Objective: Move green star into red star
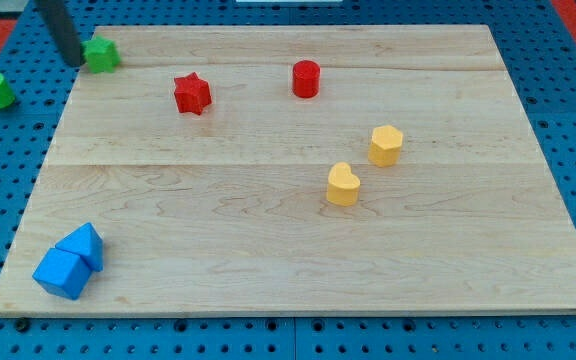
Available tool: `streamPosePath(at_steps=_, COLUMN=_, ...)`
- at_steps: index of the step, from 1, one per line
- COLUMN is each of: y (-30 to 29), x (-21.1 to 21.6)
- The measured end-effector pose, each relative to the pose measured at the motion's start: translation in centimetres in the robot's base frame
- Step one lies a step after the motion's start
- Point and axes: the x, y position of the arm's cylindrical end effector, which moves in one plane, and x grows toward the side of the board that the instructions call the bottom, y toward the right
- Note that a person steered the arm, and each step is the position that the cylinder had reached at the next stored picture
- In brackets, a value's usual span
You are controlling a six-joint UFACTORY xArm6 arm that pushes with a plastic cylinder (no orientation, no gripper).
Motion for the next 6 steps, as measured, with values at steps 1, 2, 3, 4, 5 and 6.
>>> streamPosePath(at_steps=1, y=11.0, x=1.3)
streamPosePath(at_steps=2, y=8.8, x=1.8)
streamPosePath(at_steps=3, y=-0.8, x=1.8)
streamPosePath(at_steps=4, y=-3.3, x=-3.9)
streamPosePath(at_steps=5, y=3.8, x=-6.6)
streamPosePath(at_steps=6, y=11.4, x=-2.1)
